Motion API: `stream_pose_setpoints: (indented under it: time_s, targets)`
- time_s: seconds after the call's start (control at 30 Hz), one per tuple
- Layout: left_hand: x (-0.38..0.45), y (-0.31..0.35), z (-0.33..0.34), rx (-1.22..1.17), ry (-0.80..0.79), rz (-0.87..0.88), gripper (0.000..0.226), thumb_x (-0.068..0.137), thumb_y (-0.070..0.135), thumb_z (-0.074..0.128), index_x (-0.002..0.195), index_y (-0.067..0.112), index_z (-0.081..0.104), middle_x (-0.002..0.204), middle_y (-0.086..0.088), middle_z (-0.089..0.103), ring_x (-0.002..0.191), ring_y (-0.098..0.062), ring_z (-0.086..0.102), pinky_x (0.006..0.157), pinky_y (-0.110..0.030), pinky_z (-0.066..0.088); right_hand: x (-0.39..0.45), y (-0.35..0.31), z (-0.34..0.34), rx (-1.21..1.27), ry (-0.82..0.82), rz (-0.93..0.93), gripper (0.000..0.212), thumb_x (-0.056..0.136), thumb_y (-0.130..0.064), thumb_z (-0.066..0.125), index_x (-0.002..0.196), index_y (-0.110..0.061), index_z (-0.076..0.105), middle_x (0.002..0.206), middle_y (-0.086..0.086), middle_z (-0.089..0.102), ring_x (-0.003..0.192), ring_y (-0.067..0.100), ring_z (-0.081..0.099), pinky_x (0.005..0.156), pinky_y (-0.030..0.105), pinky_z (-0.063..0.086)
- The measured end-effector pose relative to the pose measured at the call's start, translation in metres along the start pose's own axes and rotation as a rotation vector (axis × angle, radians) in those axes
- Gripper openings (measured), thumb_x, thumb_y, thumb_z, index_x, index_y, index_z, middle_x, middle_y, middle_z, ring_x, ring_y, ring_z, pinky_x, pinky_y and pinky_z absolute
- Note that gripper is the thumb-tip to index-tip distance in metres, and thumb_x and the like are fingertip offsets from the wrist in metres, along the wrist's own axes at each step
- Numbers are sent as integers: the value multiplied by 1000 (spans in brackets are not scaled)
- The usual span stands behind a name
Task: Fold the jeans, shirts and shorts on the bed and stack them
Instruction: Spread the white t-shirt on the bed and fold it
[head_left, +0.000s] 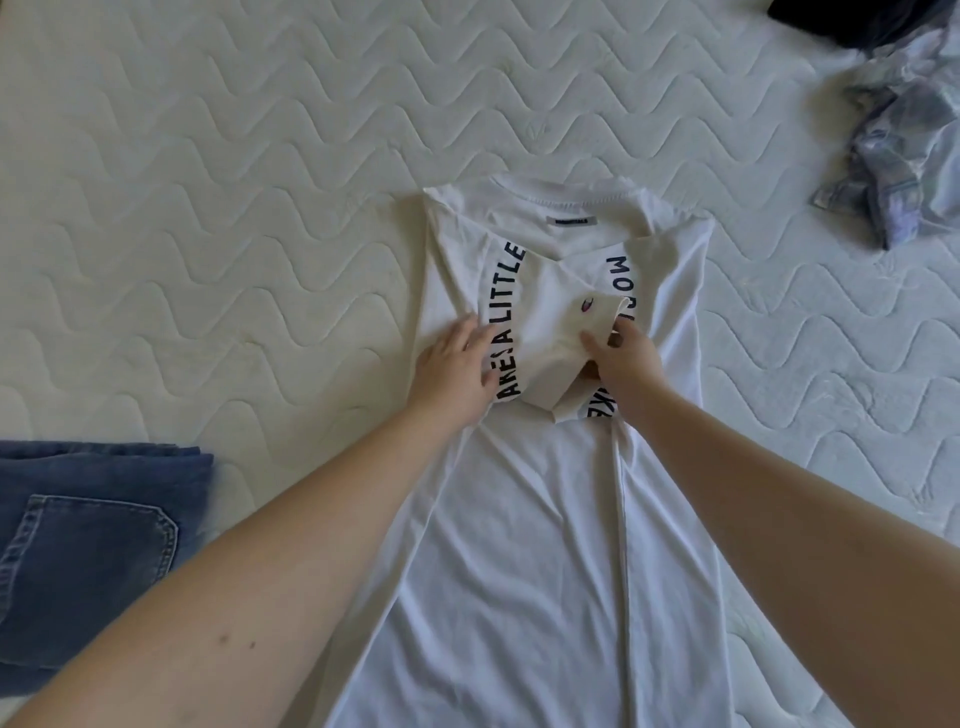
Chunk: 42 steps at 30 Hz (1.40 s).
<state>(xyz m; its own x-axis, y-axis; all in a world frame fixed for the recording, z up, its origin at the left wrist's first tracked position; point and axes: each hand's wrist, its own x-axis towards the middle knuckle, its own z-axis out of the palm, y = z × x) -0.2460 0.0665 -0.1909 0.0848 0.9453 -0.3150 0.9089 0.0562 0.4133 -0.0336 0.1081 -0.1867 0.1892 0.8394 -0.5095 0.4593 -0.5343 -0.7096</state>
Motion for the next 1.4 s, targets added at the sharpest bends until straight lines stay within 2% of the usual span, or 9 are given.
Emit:
stream_pose_setpoints:
  time_s: [0.23, 0.4, 0.57, 0.67, 0.8, 0.9, 1.0, 1.17, 1.4]
  targets:
    - [31, -8, -8, 16, 28, 29, 57, 101, 35, 44, 153, 22, 28, 164, -3, 9, 149, -22, 15, 118, -37, 19, -5, -6, 0, 221, -87, 14, 6, 96, -18, 58, 101, -15, 60, 98, 10, 70, 84, 26, 71, 68, 43, 62]
    - [73, -16, -36, 39, 91, 4, 57, 99, 12, 40, 154, 15, 24, 164, -5, 10, 149, -22, 15, 117, -36, 22, -4, -8, -13, 187, -43, -68, 11, 95, -15, 53, 104, -12, 58, 60, -4, 66, 45, 18, 61, 46, 33, 54]
    - [111, -25, -60, 104, 78, 35, 76, 85, -10, 39, 154, 14, 21, 164, -4, 8, 149, -22, 13, 116, -33, 18, -8, -1, -27, 169, 43, -57, 16, 88, -24, 52, 98, -29, 63, 82, -4, 71, 74, 20, 66, 64, 35, 53]
    - [130, -31, -68, 239, 91, 85, 78, 81, -9, 43, 153, 15, 25, 162, -7, 16, 145, -30, 23, 115, -41, 24, -11, 4, -26, 238, -94, 23, 8, 91, -27, 61, 98, -32, 61, 88, -6, 74, 78, 13, 71, 66, 27, 55]
    - [145, -37, -71, 367, 125, 124, 63, 81, -3, 47, 140, 20, 47, 149, -4, 40, 140, -25, 29, 113, -37, 13, -16, 11, -17, 19, -186, 14, 24, 88, -30, 68, 103, -16, 56, 91, 10, 69, 83, 26, 67, 75, 40, 57]
    - [152, -35, -71, 394, 147, 149, 48, 85, 0, 46, 129, 19, 56, 133, -5, 52, 133, -24, 35, 116, -39, 0, -19, 11, -15, 155, -130, 26, 13, 90, -19, 61, 102, -17, 56, 85, 12, 68, 81, 34, 66, 72, 44, 60]
    - [157, -34, -73, 523, 121, 162, 35, 93, 18, 52, 128, 18, 54, 127, -5, 55, 128, -26, 40, 116, -48, -4, -21, 12, -16, 177, -126, -3, 18, 92, -20, 57, 110, -22, 56, 104, 18, 67, 94, 35, 67, 78, 52, 57]
    - [174, -42, -94, 656, 19, 99, 39, 91, 50, 55, 118, 22, 60, 124, -3, 55, 122, -26, 39, 111, -54, 7, -18, 14, -20, 119, -114, -17, 13, 94, -20, 56, 107, -21, 54, 106, 18, 66, 93, 34, 66, 72, 46, 60]
    - [201, -44, -131, 711, -218, 155, 12, 94, 35, 57, 105, 36, 62, 112, 7, 62, 118, -21, 38, 97, -47, 22, -13, 21, -22, 141, -145, 42, 10, 95, -16, 56, 102, -22, 54, 94, 12, 65, 80, 29, 69, 55, 34, 59]
